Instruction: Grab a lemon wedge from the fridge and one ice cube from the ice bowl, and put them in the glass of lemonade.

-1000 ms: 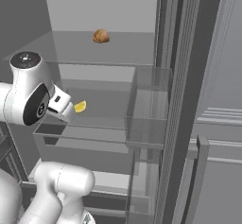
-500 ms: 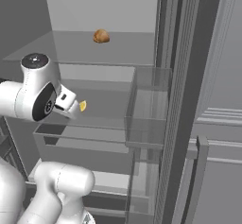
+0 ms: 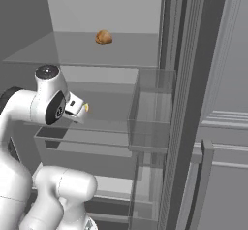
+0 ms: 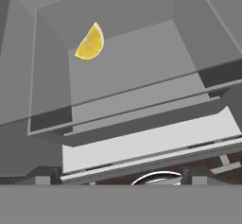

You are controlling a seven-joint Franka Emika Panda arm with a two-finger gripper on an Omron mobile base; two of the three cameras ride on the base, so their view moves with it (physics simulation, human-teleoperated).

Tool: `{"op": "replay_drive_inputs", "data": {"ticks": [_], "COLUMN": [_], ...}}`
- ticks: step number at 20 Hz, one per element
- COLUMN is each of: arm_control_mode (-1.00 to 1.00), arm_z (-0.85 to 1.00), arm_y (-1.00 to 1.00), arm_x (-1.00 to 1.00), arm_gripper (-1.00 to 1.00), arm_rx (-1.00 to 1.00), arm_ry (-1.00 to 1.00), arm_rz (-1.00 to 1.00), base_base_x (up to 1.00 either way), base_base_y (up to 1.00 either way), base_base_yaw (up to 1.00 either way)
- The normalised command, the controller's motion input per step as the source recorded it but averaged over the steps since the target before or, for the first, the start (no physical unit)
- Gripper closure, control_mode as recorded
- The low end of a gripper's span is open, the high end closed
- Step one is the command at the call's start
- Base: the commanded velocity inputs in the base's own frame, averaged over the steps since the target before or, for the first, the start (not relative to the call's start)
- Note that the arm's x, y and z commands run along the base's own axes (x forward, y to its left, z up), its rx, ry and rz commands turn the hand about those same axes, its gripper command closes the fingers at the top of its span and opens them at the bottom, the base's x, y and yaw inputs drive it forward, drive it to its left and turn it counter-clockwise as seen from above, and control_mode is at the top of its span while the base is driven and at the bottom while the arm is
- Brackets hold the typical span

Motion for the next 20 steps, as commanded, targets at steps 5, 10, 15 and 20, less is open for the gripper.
{"op": "replay_drive_inputs", "data": {"ticks": [5, 10, 15, 20], "arm_control_mode": [-1.0, -1.0, -1.0, -1.0], "arm_z": [-0.31, 0.0, -0.03, -0.19], "arm_y": [0.34, 0.24, 0.34, 0.19], "arm_x": [0.49, 0.52, 0.59, 0.31], "arm_gripper": [-1.0, -1.0, -1.0, -1.0], "arm_rx": [0.0, 0.0, -0.02, -0.05], "arm_ry": [0.0, -0.04, -0.01, 0.0], "arm_rz": [0.0, 0.0, 0.0, 0.0], "base_base_x": [0.0, 0.0, 0.0, 0.0], "base_base_y": [0.0, 0.0, 0.0, 0.0], "base_base_yaw": [0.0, 0.0, 0.0, 0.0]}}
